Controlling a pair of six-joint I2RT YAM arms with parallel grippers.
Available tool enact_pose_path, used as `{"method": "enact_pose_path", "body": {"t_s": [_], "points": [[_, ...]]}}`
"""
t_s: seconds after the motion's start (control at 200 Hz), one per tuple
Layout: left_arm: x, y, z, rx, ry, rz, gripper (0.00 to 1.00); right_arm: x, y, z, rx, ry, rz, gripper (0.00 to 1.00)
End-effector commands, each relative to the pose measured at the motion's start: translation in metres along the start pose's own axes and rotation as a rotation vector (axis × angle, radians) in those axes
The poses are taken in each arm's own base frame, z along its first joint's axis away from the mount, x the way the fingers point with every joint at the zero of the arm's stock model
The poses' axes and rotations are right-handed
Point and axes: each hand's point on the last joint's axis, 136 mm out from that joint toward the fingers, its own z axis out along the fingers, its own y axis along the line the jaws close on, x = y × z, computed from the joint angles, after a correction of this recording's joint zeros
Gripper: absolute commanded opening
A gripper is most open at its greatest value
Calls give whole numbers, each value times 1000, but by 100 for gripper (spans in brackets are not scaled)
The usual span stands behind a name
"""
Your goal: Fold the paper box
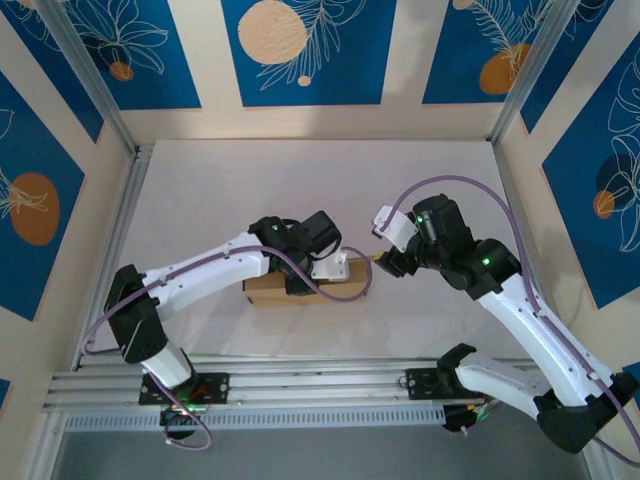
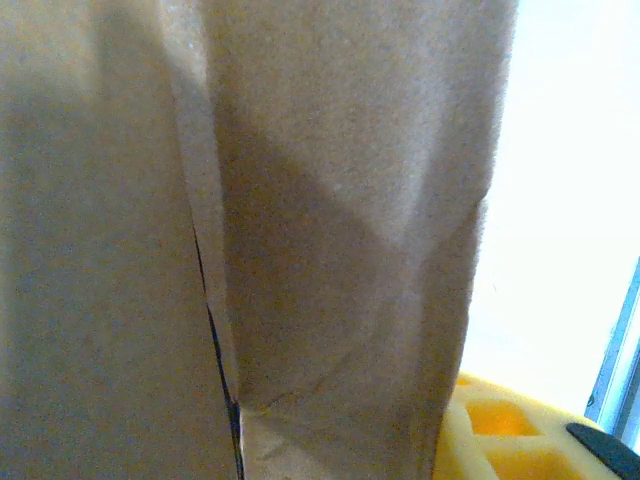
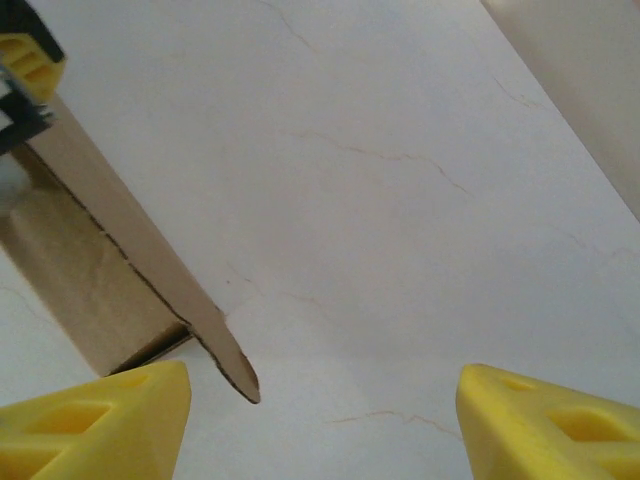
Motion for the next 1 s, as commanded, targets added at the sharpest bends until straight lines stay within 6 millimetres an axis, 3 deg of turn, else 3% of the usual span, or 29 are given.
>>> {"method": "enact_pose_path", "body": {"t_s": [0.0, 0.47, 0.575, 0.8, 0.995], "points": [[-11, -4, -3, 26, -68, -1, 28, 1, 23, 5, -123, -25, -25, 71], [-15, -6, 3, 49, -70, -13, 28, 9, 30, 51, -202, 12, 60, 59], [-13, -7, 7, 52, -64, -15, 27, 9, 31, 59, -218, 33, 94, 49], [-12, 2, 9, 2, -53, -26, 25, 3, 34, 56, -250, 80, 240, 27], [-11, 5, 12, -13, -39, -30, 24, 2, 43, 50, -285, 112, 338, 20]]}}
